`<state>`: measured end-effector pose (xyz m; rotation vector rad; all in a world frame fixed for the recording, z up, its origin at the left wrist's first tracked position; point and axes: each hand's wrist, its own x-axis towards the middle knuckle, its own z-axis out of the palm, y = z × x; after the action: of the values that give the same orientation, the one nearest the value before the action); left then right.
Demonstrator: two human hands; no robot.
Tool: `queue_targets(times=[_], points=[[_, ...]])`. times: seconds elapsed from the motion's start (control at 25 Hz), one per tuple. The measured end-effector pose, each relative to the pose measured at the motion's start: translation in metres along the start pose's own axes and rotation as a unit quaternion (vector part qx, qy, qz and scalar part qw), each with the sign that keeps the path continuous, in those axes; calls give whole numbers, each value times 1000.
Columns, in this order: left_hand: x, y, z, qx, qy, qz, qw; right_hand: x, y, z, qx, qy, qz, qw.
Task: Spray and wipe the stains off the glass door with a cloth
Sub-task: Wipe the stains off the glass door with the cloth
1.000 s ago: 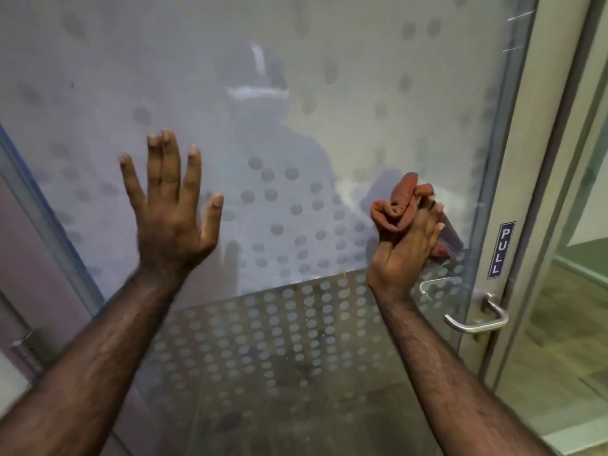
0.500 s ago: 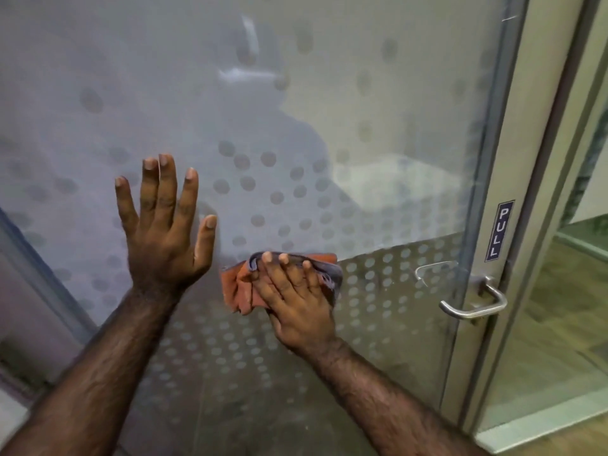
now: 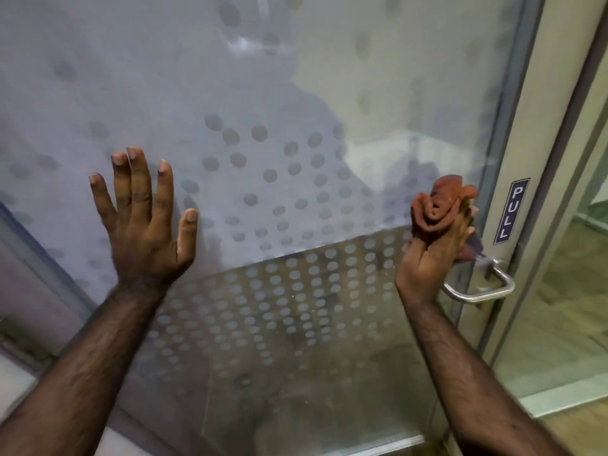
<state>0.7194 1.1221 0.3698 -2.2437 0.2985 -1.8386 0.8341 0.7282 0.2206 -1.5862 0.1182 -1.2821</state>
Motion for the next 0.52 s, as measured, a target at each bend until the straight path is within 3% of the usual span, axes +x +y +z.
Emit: queue_targets(times=[0.12, 0.24, 0.36, 0.52], points=[[-2, 0, 1, 0, -7, -1, 1000, -41, -5, 11, 11, -29, -12, 999], [-1, 1, 1, -2, -9, -5, 1000, -115, -25, 18, -41, -124, -92, 987], [-3, 2, -2, -17, -12, -3, 1000, -207, -54, 22, -91, -247, -195, 945], [-6, -6, -2, -54, -28, 11, 998, -242, -60, 24, -149, -276, -286, 905]])
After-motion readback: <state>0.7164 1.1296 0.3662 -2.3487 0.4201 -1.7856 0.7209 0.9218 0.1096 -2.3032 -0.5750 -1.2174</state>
